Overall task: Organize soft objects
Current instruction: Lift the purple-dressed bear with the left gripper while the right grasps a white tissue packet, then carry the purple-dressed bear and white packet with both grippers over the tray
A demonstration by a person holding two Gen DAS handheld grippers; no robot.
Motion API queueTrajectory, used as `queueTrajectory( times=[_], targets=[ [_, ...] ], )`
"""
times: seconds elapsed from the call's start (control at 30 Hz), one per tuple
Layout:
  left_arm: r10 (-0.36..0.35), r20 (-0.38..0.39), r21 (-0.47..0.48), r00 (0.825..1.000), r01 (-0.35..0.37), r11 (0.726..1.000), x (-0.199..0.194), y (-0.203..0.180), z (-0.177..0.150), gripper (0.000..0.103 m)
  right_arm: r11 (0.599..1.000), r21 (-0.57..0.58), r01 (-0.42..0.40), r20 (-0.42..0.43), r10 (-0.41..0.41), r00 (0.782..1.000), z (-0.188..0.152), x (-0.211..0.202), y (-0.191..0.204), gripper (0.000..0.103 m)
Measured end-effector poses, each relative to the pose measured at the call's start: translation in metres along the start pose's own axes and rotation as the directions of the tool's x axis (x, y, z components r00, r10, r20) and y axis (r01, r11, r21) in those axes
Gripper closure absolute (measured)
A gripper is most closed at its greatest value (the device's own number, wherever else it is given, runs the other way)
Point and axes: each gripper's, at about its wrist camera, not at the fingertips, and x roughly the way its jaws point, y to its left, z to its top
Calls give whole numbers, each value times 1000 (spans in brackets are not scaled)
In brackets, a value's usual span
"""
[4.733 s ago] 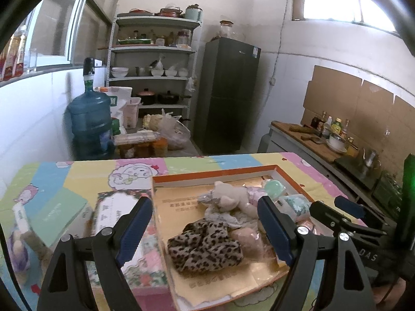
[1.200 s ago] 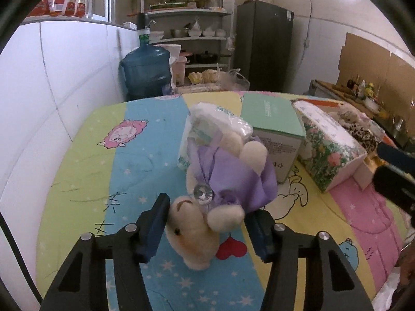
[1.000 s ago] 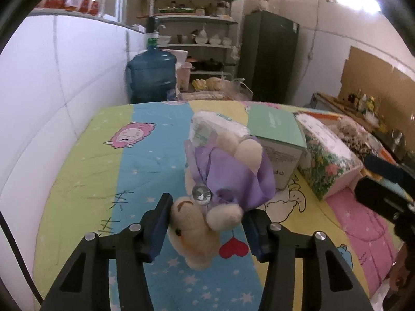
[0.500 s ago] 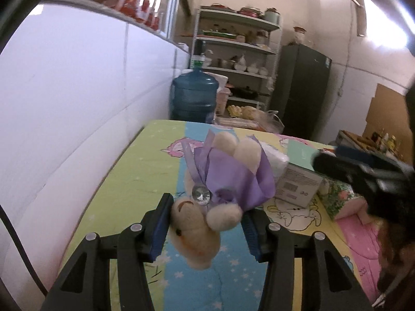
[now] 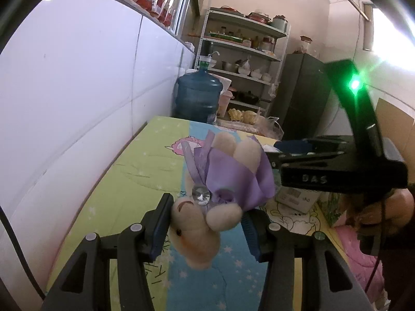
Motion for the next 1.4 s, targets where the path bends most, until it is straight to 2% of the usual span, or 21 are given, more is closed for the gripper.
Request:
queueTrajectory(
  times=[0.1,0.17,0.27,0.43,0.8,1.4],
  targets=[
    [-5,0,-10,1000,5,1000,3,2,0,52,1000,-16,-1,-30,0,1000,-4,7,2,64],
    [-9,-2,-16,1000,9,1000,4,4,-1,52,1000,-15,-19,-31,18,999,-6,8,3,78],
    [-13,-5,-19,1000,13,1000,4,6,-2,52,1000,-11,-25,-22,25,999,-11,4,4,84],
    [-9,-3,-23,1000,9,1000,4,7,-2,52,999,10,-34,2,34,999,-11,-3,6,85],
    [5,12,-8,1000,-5,1000,-7,-3,-1,52,998,52,-38,118,32,993,-16,-52,10,85],
    [-15,50,57,999,12,998,-38,-42,5,52,994,112,-11,236,-15,972,-49,-133,-6,85]
  ],
)
